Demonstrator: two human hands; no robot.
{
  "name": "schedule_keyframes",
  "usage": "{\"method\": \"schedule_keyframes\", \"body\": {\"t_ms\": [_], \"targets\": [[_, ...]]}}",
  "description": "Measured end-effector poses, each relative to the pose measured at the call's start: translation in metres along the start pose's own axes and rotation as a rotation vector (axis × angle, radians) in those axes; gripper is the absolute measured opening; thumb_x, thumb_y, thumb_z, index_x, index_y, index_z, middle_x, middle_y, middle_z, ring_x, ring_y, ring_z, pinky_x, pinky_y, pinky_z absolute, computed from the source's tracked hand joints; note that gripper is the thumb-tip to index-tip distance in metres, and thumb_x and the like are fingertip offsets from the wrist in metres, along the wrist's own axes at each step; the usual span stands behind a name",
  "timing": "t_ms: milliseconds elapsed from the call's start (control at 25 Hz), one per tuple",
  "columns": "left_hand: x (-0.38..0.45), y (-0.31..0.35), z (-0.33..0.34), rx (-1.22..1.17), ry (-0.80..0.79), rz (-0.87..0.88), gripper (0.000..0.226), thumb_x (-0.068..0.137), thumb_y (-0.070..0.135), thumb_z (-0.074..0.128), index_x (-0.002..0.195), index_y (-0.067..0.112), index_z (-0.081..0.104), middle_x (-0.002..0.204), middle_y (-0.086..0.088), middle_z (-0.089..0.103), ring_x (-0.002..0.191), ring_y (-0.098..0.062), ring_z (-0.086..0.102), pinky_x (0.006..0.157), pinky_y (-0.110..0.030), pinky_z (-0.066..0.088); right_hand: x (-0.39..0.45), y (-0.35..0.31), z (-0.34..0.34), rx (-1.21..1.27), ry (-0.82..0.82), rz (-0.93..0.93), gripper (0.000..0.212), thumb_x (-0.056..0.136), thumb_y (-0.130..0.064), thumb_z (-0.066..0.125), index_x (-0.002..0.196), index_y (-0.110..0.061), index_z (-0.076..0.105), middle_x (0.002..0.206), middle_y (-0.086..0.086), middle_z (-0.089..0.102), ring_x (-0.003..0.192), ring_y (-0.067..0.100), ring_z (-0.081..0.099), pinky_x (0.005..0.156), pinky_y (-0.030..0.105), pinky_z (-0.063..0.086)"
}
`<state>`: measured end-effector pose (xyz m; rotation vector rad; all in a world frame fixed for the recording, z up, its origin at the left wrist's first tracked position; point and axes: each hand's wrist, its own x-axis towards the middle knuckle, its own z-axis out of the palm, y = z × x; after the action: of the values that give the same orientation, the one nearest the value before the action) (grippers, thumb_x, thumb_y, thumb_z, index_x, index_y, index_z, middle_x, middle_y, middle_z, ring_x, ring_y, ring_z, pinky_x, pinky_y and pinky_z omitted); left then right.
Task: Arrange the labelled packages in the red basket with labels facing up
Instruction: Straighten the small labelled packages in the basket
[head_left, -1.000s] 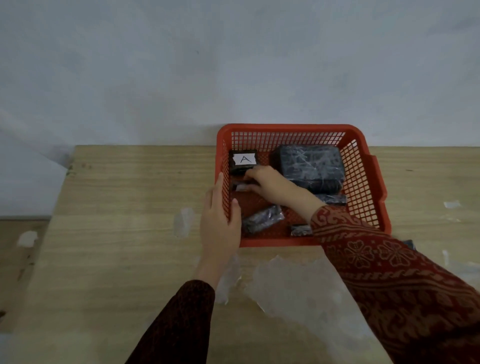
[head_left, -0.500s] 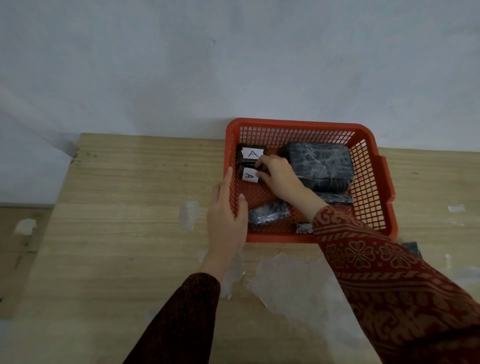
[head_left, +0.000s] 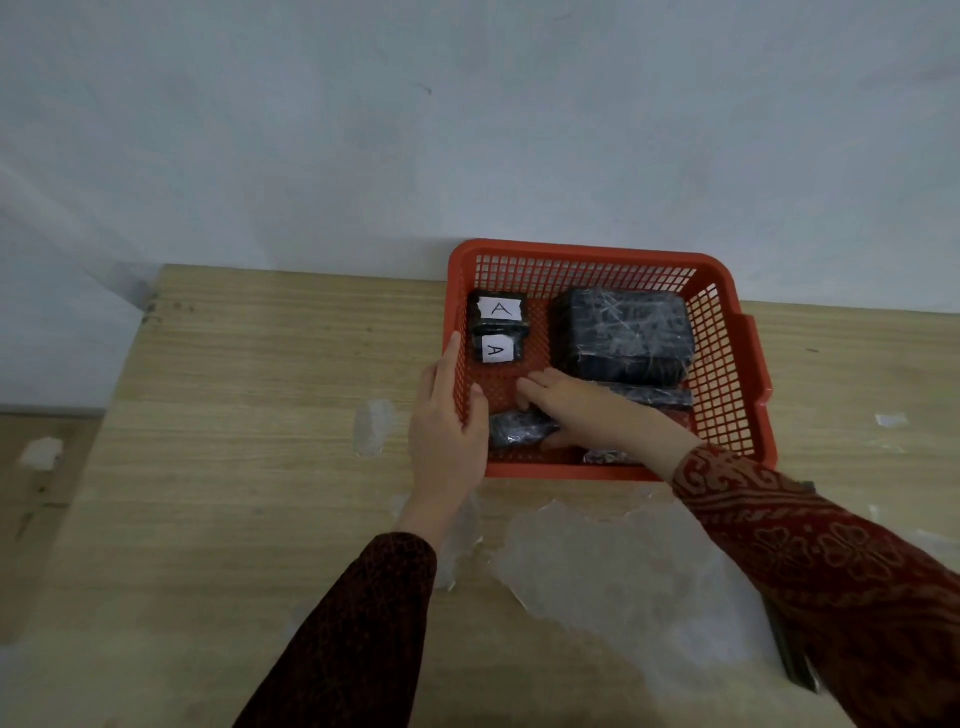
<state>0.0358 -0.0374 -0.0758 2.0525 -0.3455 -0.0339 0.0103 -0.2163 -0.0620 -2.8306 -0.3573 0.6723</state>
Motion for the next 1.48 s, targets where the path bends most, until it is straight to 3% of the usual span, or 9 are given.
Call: {"method": "schedule_keyframes", "body": {"t_ms": [120,240,320,400,600,800,1000,1240,1480], "targets": [[0.0,0.0,-0.001,0.007,-0.008,0.005,0.058,0.095,0.017,0.047,0.149,0.026,0.026,0.124,-0.001,0.052,0.094,0.013,0.042,0.081,0.006,0.031,0.006,0.006,-0.014,0.363,0.016,0.071,0.021,0.09,-0.022,0.059,0.108,-0.014,0.053,0.091,-0.003,0.057,0.077,0.012,0.054,0.068,0.032,0.045],[0.0,0.001,-0.001,0.009,-0.007,0.005,0.059,0.095,0.015,0.047,0.149,0.024,0.026,0.124,-0.003,0.054,0.097,0.011,0.041,0.082,0.006,0.03,0.016,0.008,-0.019,0.527,0.1,0.13,0.021,0.1,-0.022,0.039,0.112,-0.011,0.052,0.081,-0.01,0.051,0.072,0.004,0.048,0.069,0.027,0.036],[0.0,0.001,-0.002,0.01,-0.004,0.005,0.059,0.095,0.014,0.047,0.149,0.022,0.027,0.124,-0.002,0.054,0.097,0.013,0.041,0.083,0.006,0.03,0.02,0.007,-0.018,0.632,0.122,0.178,0.023,0.099,-0.028,0.041,0.117,-0.014,0.048,0.089,-0.006,0.057,0.078,0.006,0.052,0.068,0.024,0.038],[0.0,0.001,-0.002,0.008,0.0,0.005,0.059,0.094,0.014,0.047,0.149,0.022,0.028,0.124,0.0,0.053,0.099,0.015,0.041,0.083,0.006,0.029,0.023,0.007,-0.015,0.686,0.106,0.189,0.03,0.091,-0.031,0.059,0.114,-0.019,0.045,0.106,-0.001,0.059,0.091,0.012,0.055,0.071,0.021,0.042],[0.0,0.0,0.0,0.002,0.006,0.008,0.058,0.094,0.015,0.047,0.149,0.022,0.029,0.128,0.0,0.052,0.107,0.013,0.038,0.086,0.007,0.027,0.028,0.005,-0.005,0.261,0.209,0.169,0.053,0.075,-0.018,0.076,0.12,-0.01,0.049,0.119,0.011,0.05,0.109,0.026,0.05,0.092,0.042,0.048],[0.0,0.001,0.0,0.012,0.011,0.013,0.057,0.095,0.016,0.047,0.149,0.021,0.029,0.124,-0.001,0.054,0.103,0.01,0.04,0.084,0.005,0.029,0.028,-0.003,0.004,-0.15,0.339,0.147,0.059,0.079,-0.026,0.071,0.129,-0.009,0.045,0.122,0.01,0.054,0.112,0.028,0.049,0.088,0.036,0.04],[-0.001,0.001,0.001,0.001,0.007,0.012,0.056,0.095,0.018,0.046,0.149,0.024,0.028,0.124,-0.003,0.054,0.101,0.005,0.044,0.082,0.005,0.031,0.011,-0.001,0.0,-0.091,0.394,0.086,0.042,0.083,-0.02,0.064,0.123,-0.009,0.053,0.126,0.011,0.053,0.114,0.027,0.048,0.089,0.039,0.045],[-0.001,-0.002,0.001,-0.038,-0.009,-0.007,0.058,0.096,0.017,0.046,0.149,0.028,0.027,0.122,-0.001,0.053,0.099,0.02,0.044,0.081,0.006,0.032,-0.056,0.033,0.004,-0.001,0.515,0.162,0.02,0.079,-0.015,0.07,0.096,-0.01,0.061,0.095,0.01,0.063,0.086,0.028,0.063,0.066,0.039,0.056],[-0.001,-0.002,0.001,-0.041,-0.017,-0.009,0.056,0.096,0.017,0.045,0.149,0.026,0.028,0.124,0.001,0.052,0.102,0.019,0.043,0.084,0.002,0.034,-0.088,0.068,0.017,-0.106,0.22,0.438,0.051,0.076,-0.022,0.073,0.123,-0.015,0.051,0.119,0.008,0.059,0.112,0.026,0.054,0.087,0.036,0.047]]}}
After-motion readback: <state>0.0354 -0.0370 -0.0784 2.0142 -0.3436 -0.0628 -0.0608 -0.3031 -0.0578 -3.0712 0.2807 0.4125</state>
